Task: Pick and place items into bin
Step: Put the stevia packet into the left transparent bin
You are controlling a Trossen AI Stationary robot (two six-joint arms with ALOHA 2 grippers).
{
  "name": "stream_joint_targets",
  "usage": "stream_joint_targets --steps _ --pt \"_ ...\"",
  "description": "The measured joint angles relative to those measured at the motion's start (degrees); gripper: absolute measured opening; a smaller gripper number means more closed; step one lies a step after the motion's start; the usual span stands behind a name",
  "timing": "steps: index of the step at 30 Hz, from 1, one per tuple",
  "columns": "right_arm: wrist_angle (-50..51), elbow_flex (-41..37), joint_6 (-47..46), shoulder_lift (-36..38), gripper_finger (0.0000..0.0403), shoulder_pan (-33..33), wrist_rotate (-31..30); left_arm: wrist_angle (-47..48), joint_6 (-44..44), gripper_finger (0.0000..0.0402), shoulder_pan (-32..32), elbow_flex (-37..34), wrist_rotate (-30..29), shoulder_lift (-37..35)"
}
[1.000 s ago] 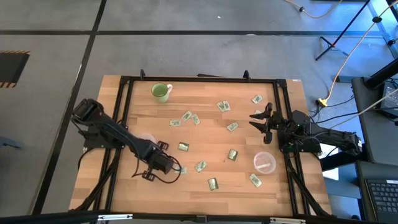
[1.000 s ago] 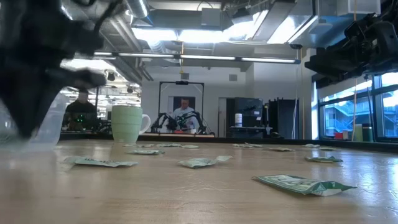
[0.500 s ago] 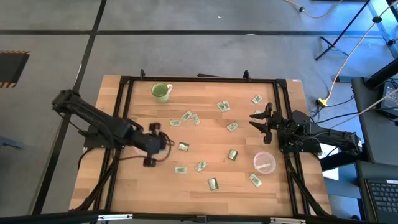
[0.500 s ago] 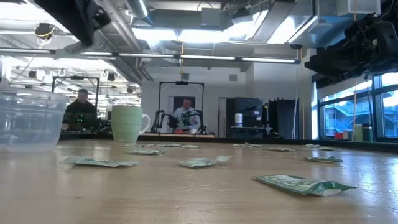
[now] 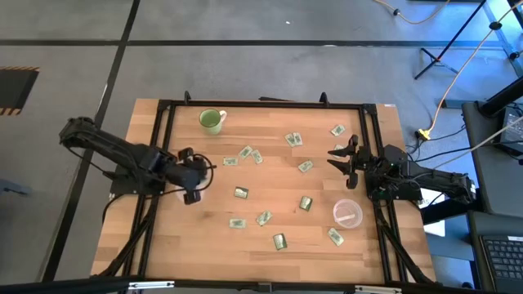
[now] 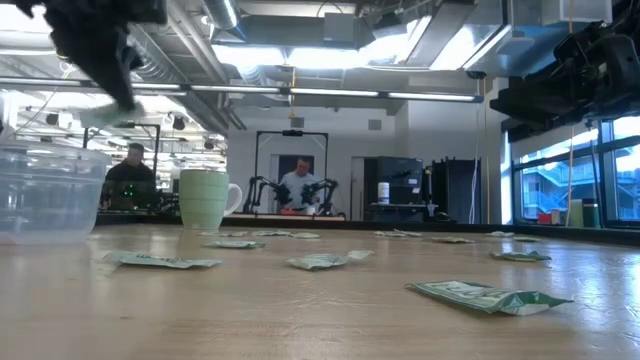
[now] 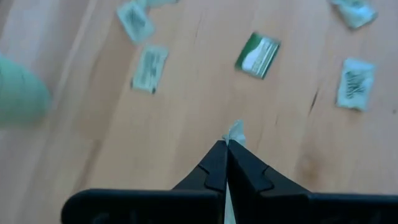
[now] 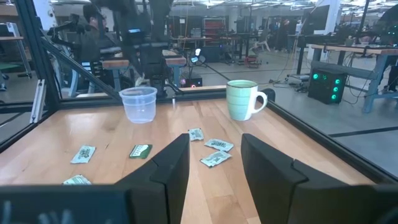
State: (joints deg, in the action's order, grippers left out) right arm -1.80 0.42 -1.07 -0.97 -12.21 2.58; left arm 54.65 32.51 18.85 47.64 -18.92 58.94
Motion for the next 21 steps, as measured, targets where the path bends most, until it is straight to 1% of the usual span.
stream_joint_targets --steps 5,9,13,17,21 --pt "0.0 0.0 0.0 0.0 0.0149 0.0 0.0 -0.5 6.0 0.0002 -0.3 -4.1 4.3 0.0" --pt "0.0 0.0 0.0 0.0 0.0149 0.0 0.0 -0.3 7.4 0.0002 -0.3 -5.2 5.3 0.0" --pt "0.0 0.0 0.0 0.0 0.0149 0.0 0.0 -0.4 6.9 0.0002 -0.3 -5.2 5.2 0.0" --pt "0.0 0.0 0.0 0.0 0.0149 0.0 0.0 -0.3 3.1 0.0003 -0.2 -5.2 5.4 0.5" --pt "0.0 0.0 -0.1 0.0 0.0149 0.0 0.0 0.0 0.4 0.0002 -0.2 -5.2 7.0 1.4"
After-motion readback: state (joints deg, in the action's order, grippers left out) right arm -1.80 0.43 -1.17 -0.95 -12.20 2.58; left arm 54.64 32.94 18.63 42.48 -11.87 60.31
